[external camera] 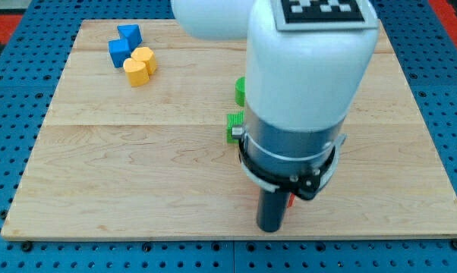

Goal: Push the red blocks below the green star

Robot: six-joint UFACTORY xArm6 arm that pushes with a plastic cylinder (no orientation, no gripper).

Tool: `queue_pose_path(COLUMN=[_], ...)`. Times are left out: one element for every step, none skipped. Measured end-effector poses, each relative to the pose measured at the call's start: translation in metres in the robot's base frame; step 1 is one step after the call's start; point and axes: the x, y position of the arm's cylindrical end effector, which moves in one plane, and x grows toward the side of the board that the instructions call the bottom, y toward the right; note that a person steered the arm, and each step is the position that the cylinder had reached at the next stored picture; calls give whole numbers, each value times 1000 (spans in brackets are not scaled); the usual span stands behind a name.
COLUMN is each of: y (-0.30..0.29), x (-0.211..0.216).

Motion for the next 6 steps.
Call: queue_pose_path(y=[28, 32, 55, 67, 60, 62], x=[9, -1, -8, -15, -29, -50])
